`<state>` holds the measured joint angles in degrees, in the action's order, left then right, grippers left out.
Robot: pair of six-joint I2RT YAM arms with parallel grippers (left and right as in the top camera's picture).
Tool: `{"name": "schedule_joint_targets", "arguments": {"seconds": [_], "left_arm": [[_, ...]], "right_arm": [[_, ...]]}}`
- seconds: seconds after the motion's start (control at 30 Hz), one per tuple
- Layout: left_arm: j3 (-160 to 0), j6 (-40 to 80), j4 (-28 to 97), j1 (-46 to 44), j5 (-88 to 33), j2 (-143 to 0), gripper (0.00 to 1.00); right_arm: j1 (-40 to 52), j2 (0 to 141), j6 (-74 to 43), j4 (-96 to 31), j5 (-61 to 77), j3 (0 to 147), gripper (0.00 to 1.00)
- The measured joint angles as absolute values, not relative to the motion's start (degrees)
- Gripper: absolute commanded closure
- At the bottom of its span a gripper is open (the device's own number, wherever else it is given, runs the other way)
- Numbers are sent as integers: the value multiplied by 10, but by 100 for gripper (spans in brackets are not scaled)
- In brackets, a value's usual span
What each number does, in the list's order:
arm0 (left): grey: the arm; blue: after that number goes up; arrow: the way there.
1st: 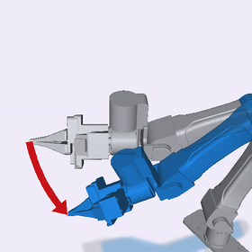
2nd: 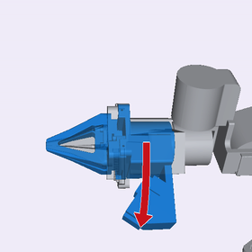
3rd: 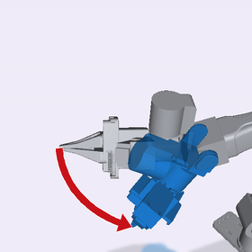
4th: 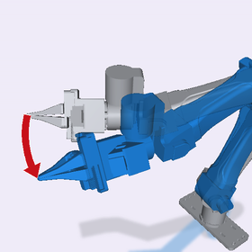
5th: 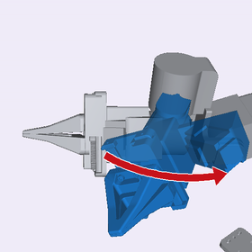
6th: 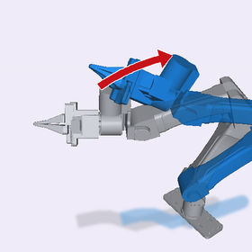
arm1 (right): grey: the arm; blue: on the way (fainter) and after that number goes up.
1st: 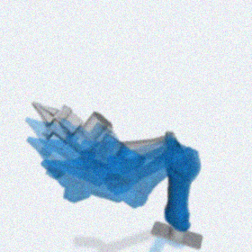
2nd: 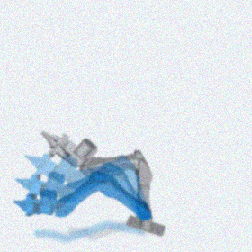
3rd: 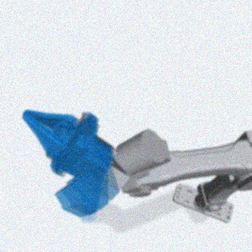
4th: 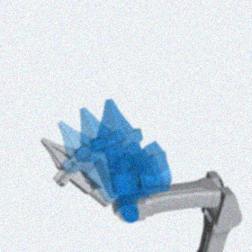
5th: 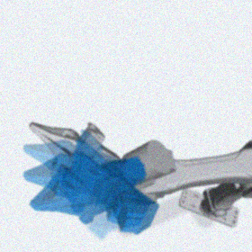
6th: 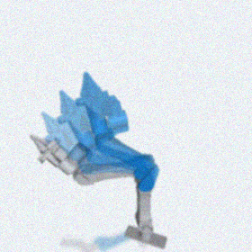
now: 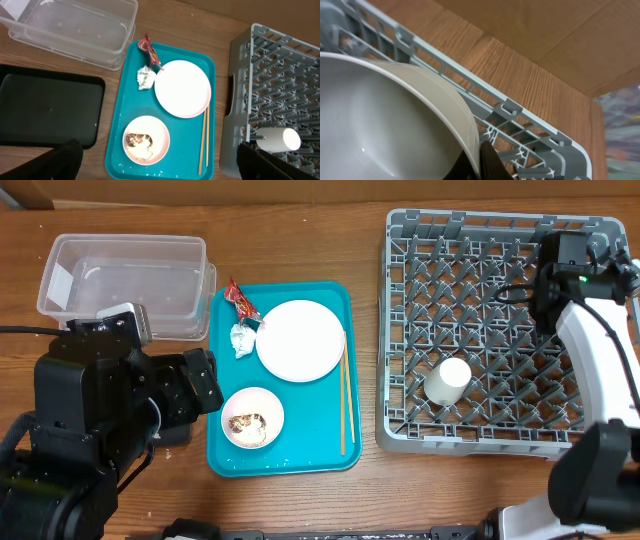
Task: Sort waste into correct bins and load items into the dishwasher
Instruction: 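Carry the white bowl over the gray rack with the right gripper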
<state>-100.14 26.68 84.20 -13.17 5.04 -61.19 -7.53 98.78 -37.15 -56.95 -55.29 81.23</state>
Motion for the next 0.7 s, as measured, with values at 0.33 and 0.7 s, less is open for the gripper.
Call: {"name": "schedule_joint_targets", "arguments": {"seconds": [0.33,0.7], "left_arm": [[-1001,267,842,-132,50,-612,0],[-1001,267,842,-132,50,-617,0]], "right_arm": [[-59,1068,-360,-572,-606,812,96],[65,1072,-359,-573,-662,812,95]]}}
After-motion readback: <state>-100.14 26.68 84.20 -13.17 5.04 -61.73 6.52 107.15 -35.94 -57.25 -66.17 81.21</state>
